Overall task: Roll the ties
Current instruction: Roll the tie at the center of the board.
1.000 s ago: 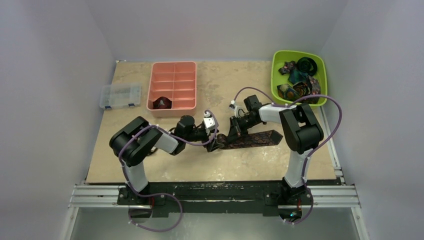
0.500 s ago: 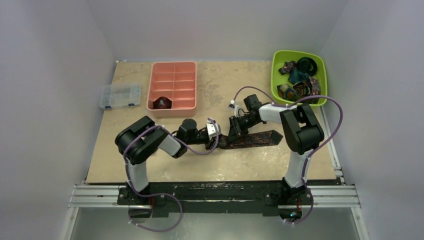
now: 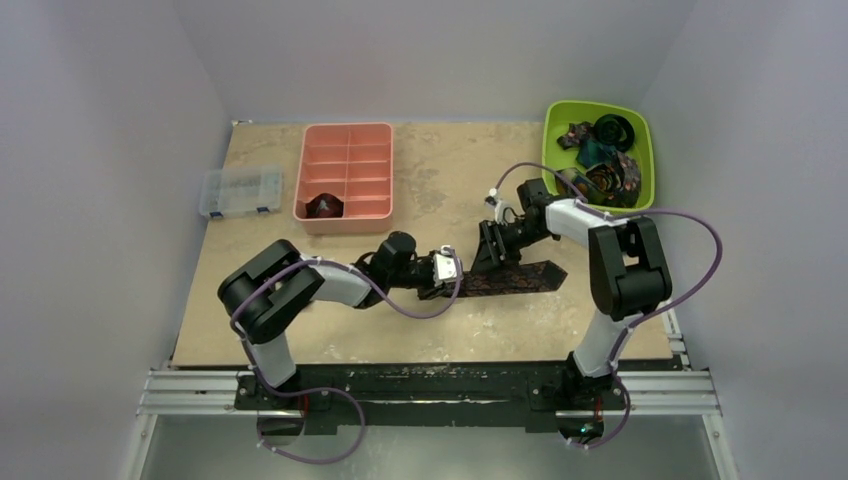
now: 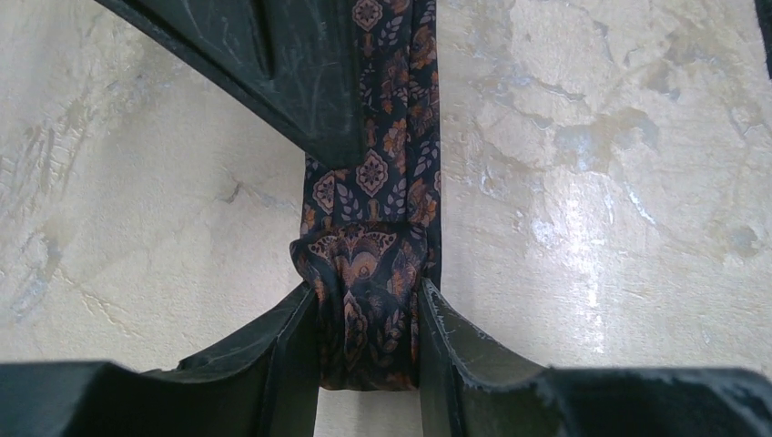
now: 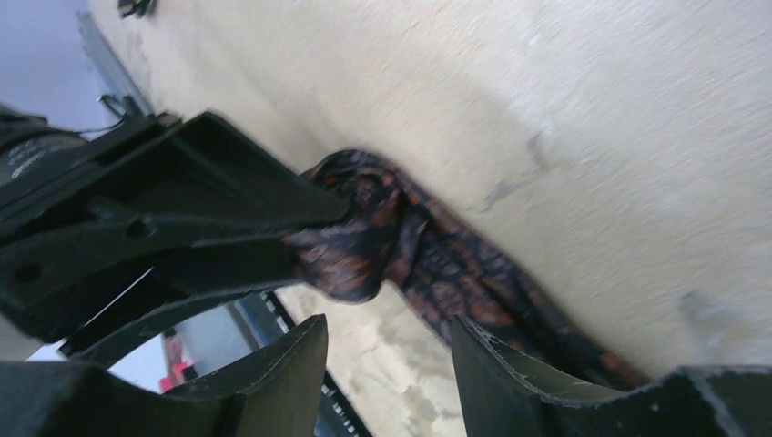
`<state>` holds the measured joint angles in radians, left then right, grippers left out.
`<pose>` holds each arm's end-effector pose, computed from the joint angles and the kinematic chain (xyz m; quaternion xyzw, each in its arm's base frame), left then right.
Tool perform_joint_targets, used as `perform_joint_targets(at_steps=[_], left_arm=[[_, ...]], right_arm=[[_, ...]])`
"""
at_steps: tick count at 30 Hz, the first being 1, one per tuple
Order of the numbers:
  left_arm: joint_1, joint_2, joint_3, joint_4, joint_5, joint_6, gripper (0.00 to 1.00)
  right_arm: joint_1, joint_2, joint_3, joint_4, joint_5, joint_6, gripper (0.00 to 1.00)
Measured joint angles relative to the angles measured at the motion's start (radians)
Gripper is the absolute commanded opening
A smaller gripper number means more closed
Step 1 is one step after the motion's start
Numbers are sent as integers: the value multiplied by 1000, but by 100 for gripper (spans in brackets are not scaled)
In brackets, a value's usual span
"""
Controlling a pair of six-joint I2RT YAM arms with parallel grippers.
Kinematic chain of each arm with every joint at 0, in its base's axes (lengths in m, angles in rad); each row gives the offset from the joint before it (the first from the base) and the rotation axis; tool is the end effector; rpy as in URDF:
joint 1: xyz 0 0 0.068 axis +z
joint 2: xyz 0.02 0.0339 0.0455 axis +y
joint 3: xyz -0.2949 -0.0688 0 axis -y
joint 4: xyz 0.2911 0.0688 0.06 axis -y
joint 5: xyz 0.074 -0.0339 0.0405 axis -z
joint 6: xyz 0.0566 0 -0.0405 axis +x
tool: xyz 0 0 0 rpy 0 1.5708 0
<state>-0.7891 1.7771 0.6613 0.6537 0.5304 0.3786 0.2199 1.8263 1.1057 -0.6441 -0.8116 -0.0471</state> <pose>0.2419 -0.2843 0.1123 0.5674 0.6085 -0.3217 0.4519 0.3580 0.1221 0.1413 -0.1619 0.9004 0.3994 0.0603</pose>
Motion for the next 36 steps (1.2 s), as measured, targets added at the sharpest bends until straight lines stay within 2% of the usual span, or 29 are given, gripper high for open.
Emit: perform_joint_targets(at_steps=[8, 14, 19, 22, 26, 28, 30, 36], left_arm=[[-25, -1, 158, -309, -50, 78, 26], [-26, 9, 213, -415, -51, 112, 28], [-28, 25, 260, -489, -52, 120, 30], [-28, 32, 286, -531, -53, 120, 35], [-28, 41, 311, -566, -56, 106, 47], [-27, 51, 307, -566, -60, 87, 58], [-15, 63, 292, -559, -53, 61, 65], [31, 55, 204, -408, 17, -4, 70]], right_arm=[[26, -58, -117, 111, -89, 136, 50], [33, 10, -122, 217, -101, 192, 45], [37, 47, -127, 267, -128, 229, 25], [41, 47, -132, 284, -153, 237, 0], [40, 47, -132, 271, -161, 203, 0], [40, 48, -132, 263, -163, 185, 0], [38, 53, -129, 251, -152, 162, 0], [24, 69, -124, 205, -98, 131, 0]])
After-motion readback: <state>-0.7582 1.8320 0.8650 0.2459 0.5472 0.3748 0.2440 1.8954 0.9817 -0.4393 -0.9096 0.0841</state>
